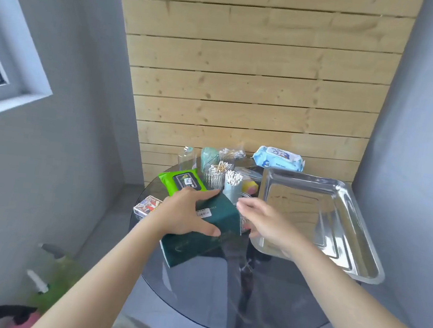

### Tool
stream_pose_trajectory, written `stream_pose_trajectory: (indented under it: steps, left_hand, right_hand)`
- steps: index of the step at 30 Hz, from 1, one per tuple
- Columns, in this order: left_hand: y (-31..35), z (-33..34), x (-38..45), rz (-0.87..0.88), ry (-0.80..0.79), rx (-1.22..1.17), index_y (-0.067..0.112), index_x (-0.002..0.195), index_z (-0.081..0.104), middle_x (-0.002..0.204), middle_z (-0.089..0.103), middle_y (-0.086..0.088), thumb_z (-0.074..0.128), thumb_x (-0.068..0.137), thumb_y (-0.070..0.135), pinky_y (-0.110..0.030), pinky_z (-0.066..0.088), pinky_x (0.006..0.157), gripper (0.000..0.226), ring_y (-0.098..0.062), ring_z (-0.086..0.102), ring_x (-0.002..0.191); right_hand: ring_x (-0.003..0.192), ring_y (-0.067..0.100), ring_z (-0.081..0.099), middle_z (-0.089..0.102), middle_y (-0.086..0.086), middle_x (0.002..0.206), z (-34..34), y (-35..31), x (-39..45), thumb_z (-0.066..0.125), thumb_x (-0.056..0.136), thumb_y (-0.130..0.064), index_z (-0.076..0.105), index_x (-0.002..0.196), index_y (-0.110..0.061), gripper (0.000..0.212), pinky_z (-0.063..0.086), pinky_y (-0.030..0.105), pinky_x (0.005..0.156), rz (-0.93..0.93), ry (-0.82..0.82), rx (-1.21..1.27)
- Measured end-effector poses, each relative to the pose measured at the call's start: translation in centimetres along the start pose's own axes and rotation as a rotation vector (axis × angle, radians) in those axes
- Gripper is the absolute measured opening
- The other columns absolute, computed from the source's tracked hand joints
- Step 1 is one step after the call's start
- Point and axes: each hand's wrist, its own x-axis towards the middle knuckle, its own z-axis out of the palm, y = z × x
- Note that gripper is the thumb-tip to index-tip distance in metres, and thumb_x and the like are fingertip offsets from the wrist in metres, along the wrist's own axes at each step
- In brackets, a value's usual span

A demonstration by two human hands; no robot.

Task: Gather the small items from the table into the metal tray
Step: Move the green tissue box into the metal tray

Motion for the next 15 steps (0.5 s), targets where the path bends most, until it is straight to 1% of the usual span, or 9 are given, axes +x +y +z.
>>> stream_pose_trajectory:
  steps: [1,2,3,4,6,9,11,13,15]
  left_hand:
    - [0.9,-0.5,0.1,0.042,-0.013,-0.001,0.048,0.139,0.033,0.127,0.053,0.006,0.077,0.052,0.06,-0.037,0.043,0.102,0.099,-0.019,0.051,0.118]
    - [2.0,-1.0,0.4,0.083,-0.027,0.018,0.046,0.14,0.034,0.121,0.052,0.008,0.079,0.057,0.054,-0.033,0.044,0.098,0.095,-0.017,0.052,0.113]
    - [3.2,-1.5,0.9,0.125,-0.034,0.043,0.044,0.141,0.035,0.117,0.052,0.009,0.08,0.061,0.049,-0.031,0.043,0.096,0.092,-0.016,0.052,0.112]
    - [4.4,-2.0,1.5,0.163,-0.035,0.068,0.043,0.141,0.036,0.118,0.051,0.01,0.08,0.062,0.048,-0.031,0.043,0.096,0.091,-0.015,0.051,0.112]
    - [6.6,-3.0,3.3,0.22,-0.057,0.098,0.044,0.141,0.035,0.126,0.05,0.012,0.079,0.062,0.048,-0.031,0.043,0.096,0.09,-0.014,0.05,0.116]
    - [9.4,-3.7,7.0,0.269,-0.112,0.102,0.042,0.141,0.036,0.127,0.05,0.017,0.078,0.066,0.046,-0.025,0.041,0.088,0.086,-0.007,0.049,0.109]
    - [11.1,-3.3,10.2,0.294,-0.103,0.085,0.04,0.139,0.04,0.121,0.052,0.017,0.076,0.069,0.049,-0.023,0.04,0.086,0.079,-0.007,0.051,0.106]
    - [11.9,-2.3,13.0,0.3,-0.053,0.076,0.041,0.138,0.04,0.125,0.052,0.012,0.072,0.069,0.058,-0.027,0.04,0.091,0.078,-0.013,0.051,0.113]
    - [12.0,-0.7,16.5,0.277,-0.017,0.117,0.042,0.14,0.035,0.138,0.044,0.001,0.064,0.067,0.069,-0.04,0.032,0.107,0.083,-0.023,0.038,0.129]
  right_hand:
    - [0.118,0.01,0.049,0.048,-0.014,0.128,-0.4,-0.4,-0.1,0.043,0.09,-0.054,0.048,0.125,-0.038,0.038,0.055,0.031,0.083,0.03,-0.05,0.061]
    - [0.118,0.01,0.048,0.047,-0.016,0.127,-0.8,-0.9,-0.2,0.043,0.09,-0.055,0.044,0.128,-0.038,0.042,0.056,0.034,0.084,0.05,-0.082,0.124]
    - [0.113,0.01,0.052,0.049,-0.017,0.124,-1.4,-1.0,0.0,0.044,0.09,-0.055,0.044,0.128,-0.037,0.042,0.057,0.037,0.085,0.067,-0.088,0.168]
    - [0.106,0.011,0.058,0.055,-0.016,0.122,-2.2,-1.1,0.1,0.046,0.089,-0.054,0.047,0.124,-0.036,0.039,0.057,0.04,0.086,0.073,-0.079,0.211]
    - [0.1,0.017,0.065,0.066,-0.007,0.117,-3.8,-0.8,0.8,0.05,0.087,-0.054,0.055,0.118,-0.033,0.038,0.055,0.041,0.085,0.062,-0.042,0.286]
    - [0.086,0.019,0.064,0.07,-0.001,0.102,-6.9,0.2,2.3,0.052,0.087,-0.049,0.06,0.112,-0.027,0.034,0.048,0.035,0.069,0.055,0.025,0.403]
    - [0.08,0.019,0.06,0.068,0.0,0.098,-9.3,1.0,4.2,0.053,0.087,-0.046,0.059,0.113,-0.024,0.035,0.043,0.031,0.062,0.09,0.117,0.453]
    - [0.083,0.02,0.061,0.068,0.001,0.099,-11.3,1.8,5.9,0.053,0.087,-0.045,0.058,0.113,-0.024,0.034,0.043,0.032,0.065,0.132,0.214,0.481]
    - [0.086,0.021,0.061,0.067,0.002,0.1,-13.1,3.1,7.9,0.053,0.087,-0.045,0.058,0.112,-0.024,0.033,0.044,0.033,0.067,0.157,0.306,0.484]
